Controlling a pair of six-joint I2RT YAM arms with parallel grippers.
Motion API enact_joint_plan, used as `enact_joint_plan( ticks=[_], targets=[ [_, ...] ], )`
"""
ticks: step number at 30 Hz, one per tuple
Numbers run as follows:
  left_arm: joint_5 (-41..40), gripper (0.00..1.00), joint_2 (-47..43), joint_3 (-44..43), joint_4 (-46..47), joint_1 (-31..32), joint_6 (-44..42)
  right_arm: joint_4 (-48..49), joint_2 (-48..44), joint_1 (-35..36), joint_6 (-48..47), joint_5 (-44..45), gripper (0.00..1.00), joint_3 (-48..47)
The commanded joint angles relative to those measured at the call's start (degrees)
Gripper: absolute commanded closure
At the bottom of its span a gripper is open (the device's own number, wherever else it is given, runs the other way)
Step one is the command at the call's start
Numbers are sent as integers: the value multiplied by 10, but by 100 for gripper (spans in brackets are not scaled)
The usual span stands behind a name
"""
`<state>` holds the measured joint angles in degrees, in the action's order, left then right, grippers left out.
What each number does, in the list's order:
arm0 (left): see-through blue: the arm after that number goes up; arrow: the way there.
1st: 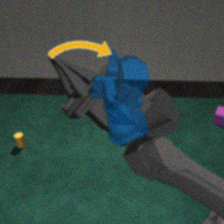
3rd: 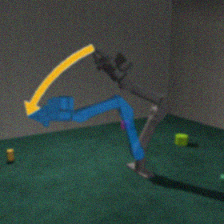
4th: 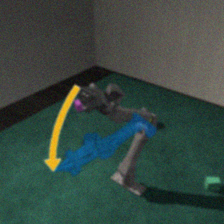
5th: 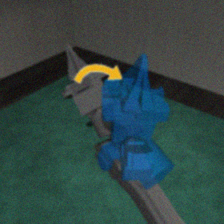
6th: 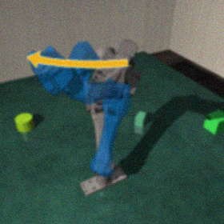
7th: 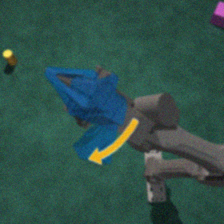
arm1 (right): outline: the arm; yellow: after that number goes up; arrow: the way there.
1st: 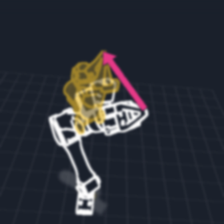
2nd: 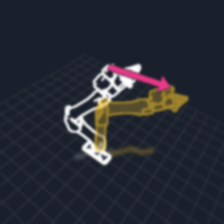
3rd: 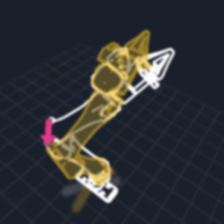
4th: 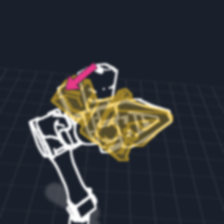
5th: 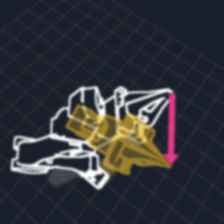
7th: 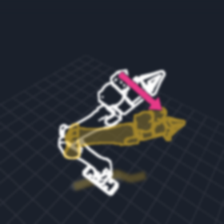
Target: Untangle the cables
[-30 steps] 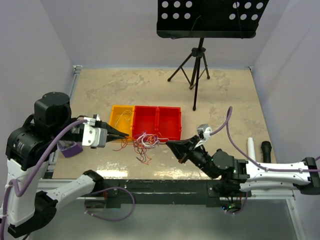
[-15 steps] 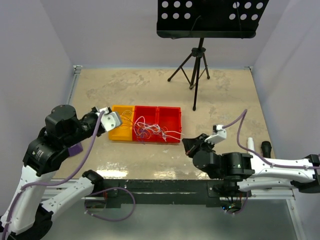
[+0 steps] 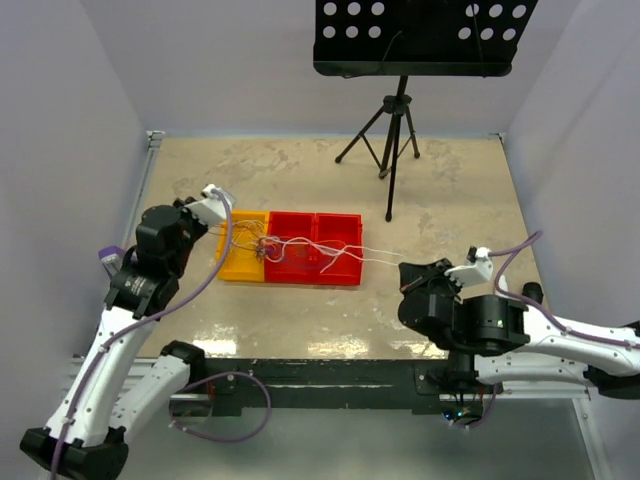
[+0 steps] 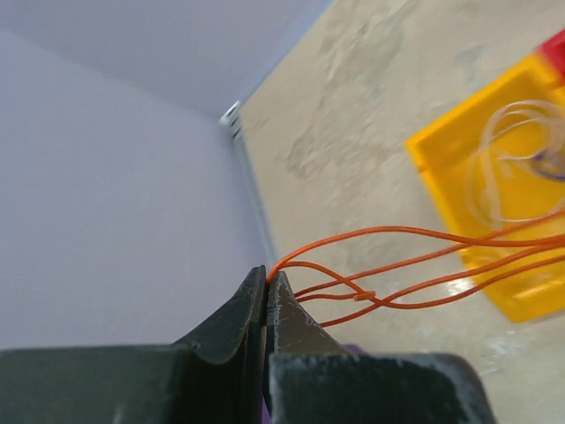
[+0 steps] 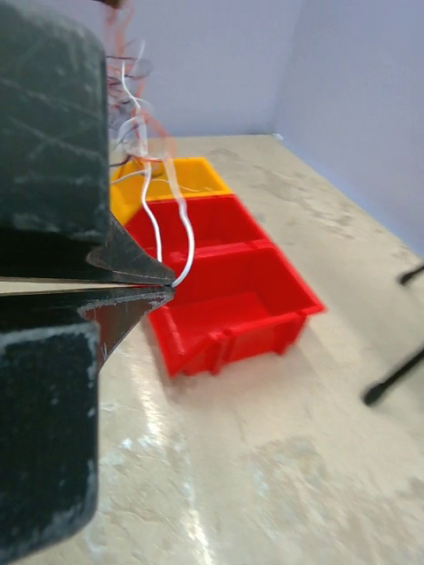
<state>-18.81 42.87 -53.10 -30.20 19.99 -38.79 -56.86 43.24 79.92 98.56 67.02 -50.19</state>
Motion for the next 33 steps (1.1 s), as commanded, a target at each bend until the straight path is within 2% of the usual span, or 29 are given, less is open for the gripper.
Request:
enact_joint_plan(
  ticks=[1,3,5,8,13,15,17,21,23,25,29,33],
  targets=[
    [-29,100,22,19,100,-135,-47,-50,-44,-68,-55,71,100,-44],
    [51,100,35,9,95,-193,-40,-47,-75,-79,-79,86,100,-51],
    [91,100,45,-2,79,-217,-31,-49,-97,-80,-107,108,100,-63],
    [161,100,58,-34,28,-218,-14,-48,-114,-80,-132,134,100,-86],
    [280,100,44,-61,-6,-217,-15,-46,-119,-80,-153,164,100,-117],
    [282,100,42,-60,14,-218,-10,-48,-120,-80,-160,170,100,-125],
    [298,100,54,-80,-7,-218,-7,-42,-127,-80,-162,167,100,-126],
    [415,100,38,-132,-50,-217,8,-46,-113,-79,-160,170,100,-129],
    [440,100,33,-147,-55,-217,11,-48,-110,-80,-169,180,100,-140],
    [464,100,41,-183,-95,-217,0,-41,-118,-80,-178,187,100,-151],
    [564,100,42,-257,-197,-217,-38,35,-107,-80,-276,191,100,-155],
    [654,100,46,-342,-273,-217,-60,44,-77,-80,-297,197,100,-175]
  ],
)
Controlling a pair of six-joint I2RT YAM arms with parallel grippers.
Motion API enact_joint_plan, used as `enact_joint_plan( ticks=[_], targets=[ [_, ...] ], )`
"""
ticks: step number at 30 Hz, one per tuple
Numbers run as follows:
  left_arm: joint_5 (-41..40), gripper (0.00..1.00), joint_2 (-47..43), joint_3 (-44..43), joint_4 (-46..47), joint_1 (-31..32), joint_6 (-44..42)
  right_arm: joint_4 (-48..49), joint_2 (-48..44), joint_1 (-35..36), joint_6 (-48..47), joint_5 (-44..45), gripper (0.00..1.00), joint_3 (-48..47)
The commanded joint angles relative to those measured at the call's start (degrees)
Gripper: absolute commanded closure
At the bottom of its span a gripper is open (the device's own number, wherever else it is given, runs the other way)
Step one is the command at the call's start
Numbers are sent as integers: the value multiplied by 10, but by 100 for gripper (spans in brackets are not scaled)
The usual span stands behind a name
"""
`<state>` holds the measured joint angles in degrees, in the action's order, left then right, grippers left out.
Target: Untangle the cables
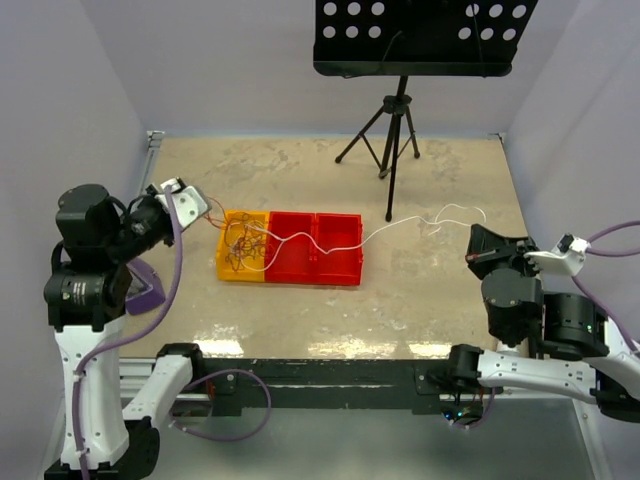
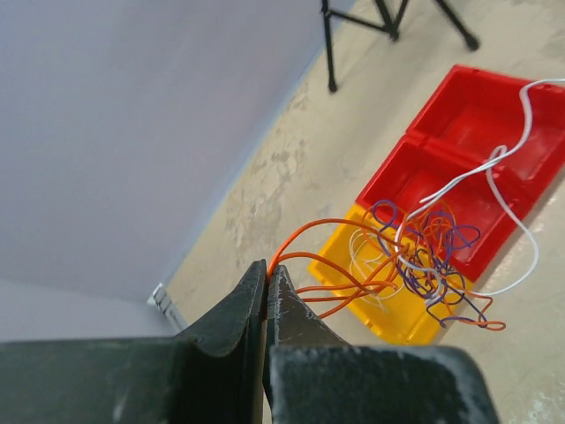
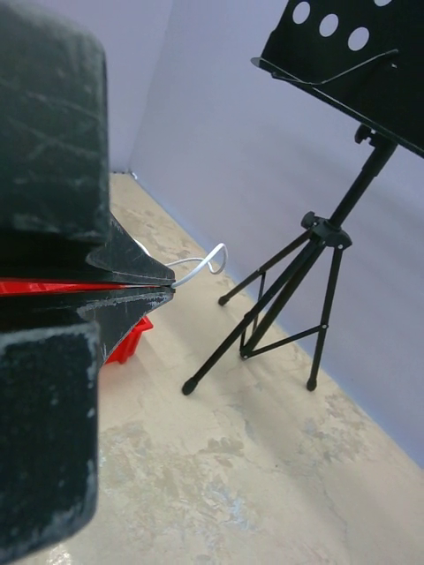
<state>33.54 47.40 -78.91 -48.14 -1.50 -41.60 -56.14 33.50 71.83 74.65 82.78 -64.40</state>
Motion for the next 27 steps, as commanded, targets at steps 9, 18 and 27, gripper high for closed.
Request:
enact_joint_plan(
  ticks=[9,18,27],
  targets=[
    [229,100,-20,-79,-270,-3,-211,-58,97,1,13,53,100,-43],
    [72,100,-63,94,-232,-3,-271,188,90,-13,-214,134,100,-7],
    [-33,100,-103,239,-178,-3,-314,-31,168,-94,-55,203,100,-139]
  ],
)
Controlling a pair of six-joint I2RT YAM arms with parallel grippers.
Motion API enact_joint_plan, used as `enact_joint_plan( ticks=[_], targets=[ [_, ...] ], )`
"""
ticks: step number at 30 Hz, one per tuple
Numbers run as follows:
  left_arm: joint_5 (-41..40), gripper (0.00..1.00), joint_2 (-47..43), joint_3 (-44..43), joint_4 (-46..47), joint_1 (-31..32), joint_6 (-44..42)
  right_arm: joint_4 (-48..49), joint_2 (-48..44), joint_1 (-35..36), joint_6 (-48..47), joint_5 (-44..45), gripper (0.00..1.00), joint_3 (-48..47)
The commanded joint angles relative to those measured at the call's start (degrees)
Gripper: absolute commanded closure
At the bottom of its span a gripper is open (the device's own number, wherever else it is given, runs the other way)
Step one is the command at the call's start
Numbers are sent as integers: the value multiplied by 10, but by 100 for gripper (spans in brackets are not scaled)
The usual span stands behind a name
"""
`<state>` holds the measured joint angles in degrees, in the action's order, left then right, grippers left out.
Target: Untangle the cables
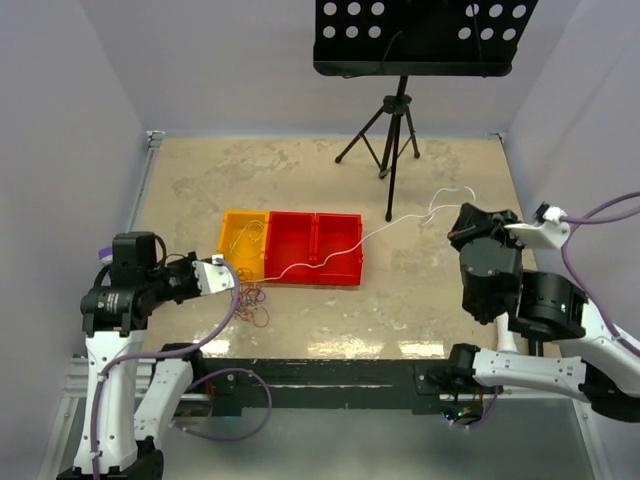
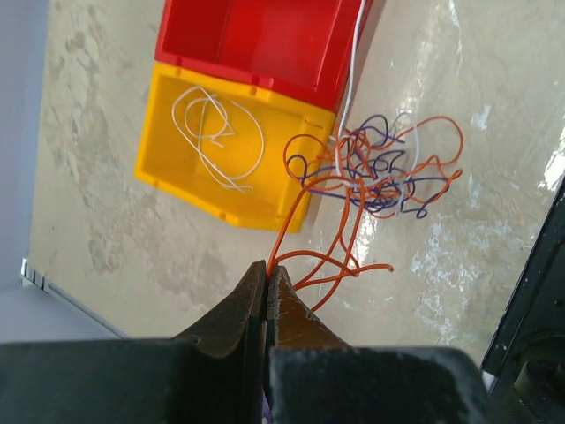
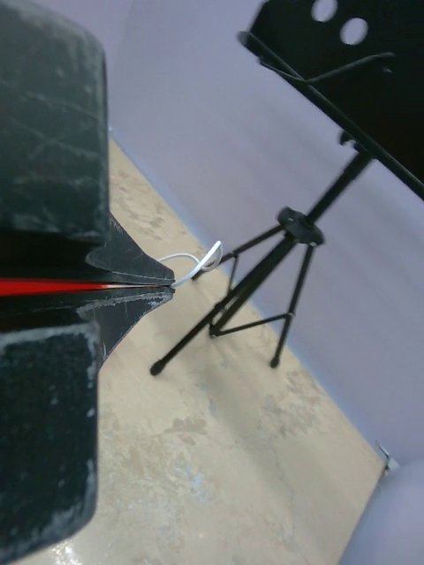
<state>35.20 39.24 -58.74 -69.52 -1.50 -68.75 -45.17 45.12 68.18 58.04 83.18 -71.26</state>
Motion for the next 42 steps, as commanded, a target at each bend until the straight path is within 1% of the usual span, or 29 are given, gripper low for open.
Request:
enact_joint_plan(
  ticks=[1,4,8,12,14,16,17,20,22,24,26,29,30,34,35,36,37,38,40,42],
  targets=[
    [-60,100,-28,50,41,-3,-47,-142,72,-77,103,199,100,-77],
    [-95,100,-43,92,53,-3,-67,-143,102,-108,92,199,100,-84],
    [-122,100,-49,122,63,-3,-71,-140,81,-134,87,200,100,-98],
    [-162,100,-54,169,97,-3,-75,-136,63,-155,64,201,100,-135],
    [-160,100,-58,180,102,-3,-77,-143,63,-155,66,199,100,-145],
    [-126,100,-60,170,93,-3,-80,-150,76,-154,69,195,100,-142],
    [-103,100,-60,159,87,-3,-80,-151,87,-153,69,179,100,-135],
    [5,100,-51,105,66,-3,-77,-149,122,-150,74,122,100,-92],
    [70,100,-39,66,64,-3,-55,-143,146,-148,90,79,100,-50],
    [117,100,-22,26,46,-3,-49,-118,160,-145,88,40,100,-7],
    [150,100,-7,-7,14,-3,-66,-59,158,-142,58,-1,100,31],
    [174,100,0,-30,-32,-3,-100,79,128,-141,-70,-67,100,90],
    [178,100,0,-32,-44,-3,-115,141,117,-141,-132,-96,100,110],
    [188,100,-11,-29,-58,-3,-128,350,58,-141,-329,-289,100,186],
    [191,100,-14,-29,-57,-3,-129,382,51,-140,-359,-341,100,197],
    [196,100,-16,-30,-56,-3,-128,397,47,-140,-371,-393,98,205],
    [203,100,-16,-33,-55,-3,-128,419,46,-140,-378,-445,98,213],
    [208,100,-15,-37,-56,-3,-128,437,48,-140,-410,-505,91,220],
    [223,100,-10,-51,-59,-3,-128,476,63,-138,-444,-618,83,228],
    [238,100,-2,-71,-58,-3,-122,494,94,-136,-451,-691,83,226]
  ],
)
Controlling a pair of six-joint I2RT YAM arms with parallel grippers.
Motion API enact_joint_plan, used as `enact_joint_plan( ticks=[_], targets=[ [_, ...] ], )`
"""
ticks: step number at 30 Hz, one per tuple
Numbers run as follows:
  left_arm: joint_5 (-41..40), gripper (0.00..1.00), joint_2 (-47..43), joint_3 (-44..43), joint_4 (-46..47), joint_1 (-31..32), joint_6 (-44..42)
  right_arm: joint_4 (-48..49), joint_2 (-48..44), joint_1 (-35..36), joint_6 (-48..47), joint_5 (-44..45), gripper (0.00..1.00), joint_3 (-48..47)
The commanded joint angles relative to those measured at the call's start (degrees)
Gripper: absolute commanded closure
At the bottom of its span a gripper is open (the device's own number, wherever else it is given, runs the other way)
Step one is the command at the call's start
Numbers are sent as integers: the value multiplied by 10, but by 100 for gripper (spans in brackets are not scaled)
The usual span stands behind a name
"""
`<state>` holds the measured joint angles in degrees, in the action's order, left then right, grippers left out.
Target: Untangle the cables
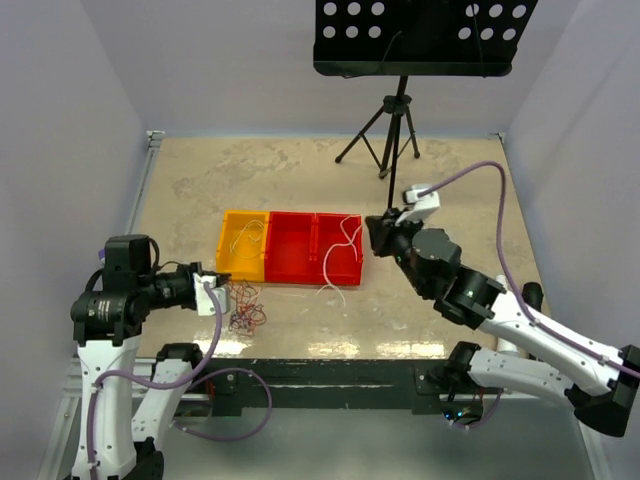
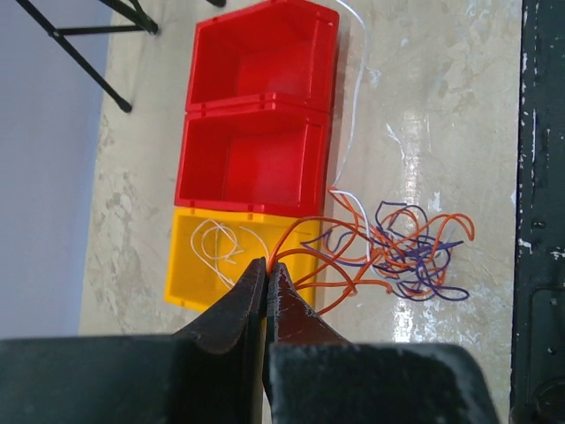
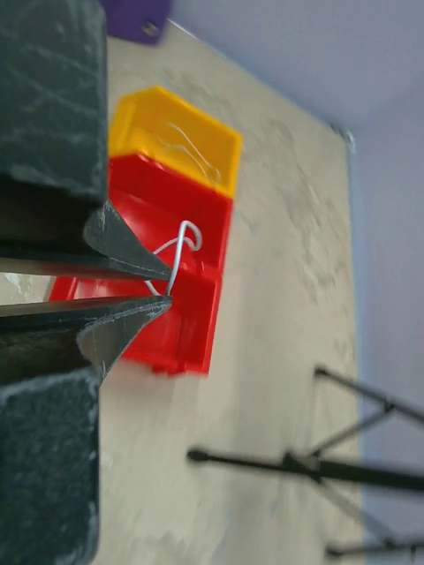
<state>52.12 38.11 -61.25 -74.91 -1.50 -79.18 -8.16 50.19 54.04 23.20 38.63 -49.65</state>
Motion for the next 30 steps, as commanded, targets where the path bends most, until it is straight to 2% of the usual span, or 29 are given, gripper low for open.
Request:
enact_joint_plan(
  ticks=[1,3,7,13,15,30],
  targets=[
    [78,100,14,-60,-4,-3,-14,134,60,7,-106,-281,83,6],
    [90,100,21,-81,-4,-3,-7,148,99,18,-117,-327,82,3],
    [105,100,28,-113,-4,-3,11,170,154,80,-147,-343,77,5],
    [117,100,21,-123,-5,-3,24,229,210,139,-156,-362,61,13],
    [117,100,21,-129,-5,-2,28,249,216,149,-164,-363,47,18],
    [141,100,33,-178,-5,-2,67,340,278,172,-186,-342,46,31]
  ],
)
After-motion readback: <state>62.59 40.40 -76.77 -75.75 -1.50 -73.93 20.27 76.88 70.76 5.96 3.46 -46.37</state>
